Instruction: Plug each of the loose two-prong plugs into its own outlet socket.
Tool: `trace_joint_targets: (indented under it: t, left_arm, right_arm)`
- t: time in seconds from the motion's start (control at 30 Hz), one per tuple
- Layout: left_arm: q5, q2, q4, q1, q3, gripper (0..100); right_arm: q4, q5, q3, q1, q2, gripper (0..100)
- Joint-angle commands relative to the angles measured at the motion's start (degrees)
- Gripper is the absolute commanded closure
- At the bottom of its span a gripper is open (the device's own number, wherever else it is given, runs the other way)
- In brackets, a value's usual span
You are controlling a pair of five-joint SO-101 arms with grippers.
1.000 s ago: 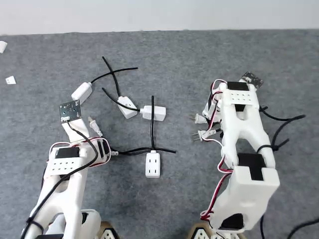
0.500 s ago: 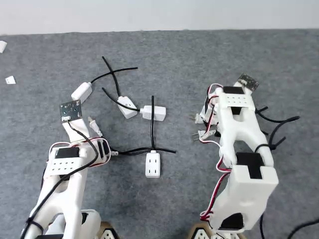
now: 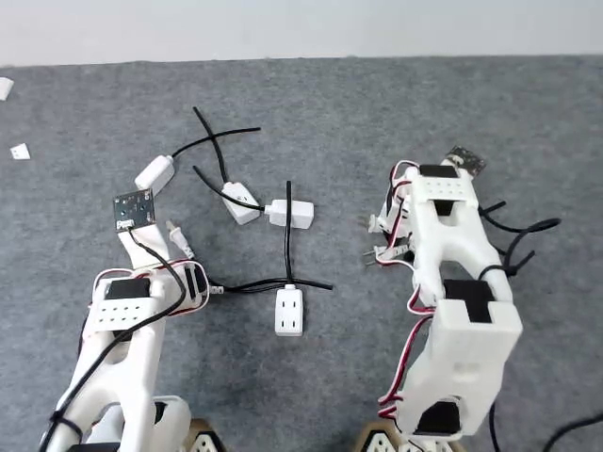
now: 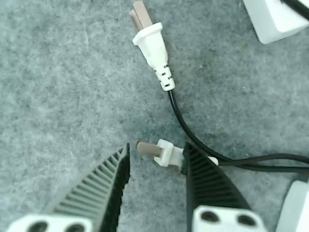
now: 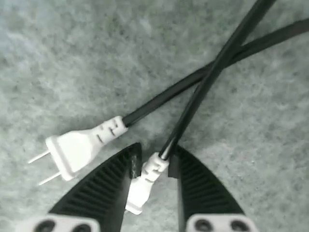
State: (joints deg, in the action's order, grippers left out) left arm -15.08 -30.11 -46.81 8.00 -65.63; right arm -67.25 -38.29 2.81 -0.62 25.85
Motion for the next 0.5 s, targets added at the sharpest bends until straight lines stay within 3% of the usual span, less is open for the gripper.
trace_joint_targets:
  t: [0.0,0.17,0.47]
  left_arm:
    - [0.5,-0.9,0.5,-0.3,0.7,84]
    - [0.5,-0.9,0.5,-0.3,0.7,84]
    - [0.5,-0.9,0.5,-0.3,0.7,84]
  right_arm:
    - [-0.9,1.8,-4.3,-0.3,0.1,98.9]
    - [-3.8,4.2,-4.7,-1.5,-0.7,99.1]
    - [-9.8,20.7,0.2,-13.6,-12.9,99.1]
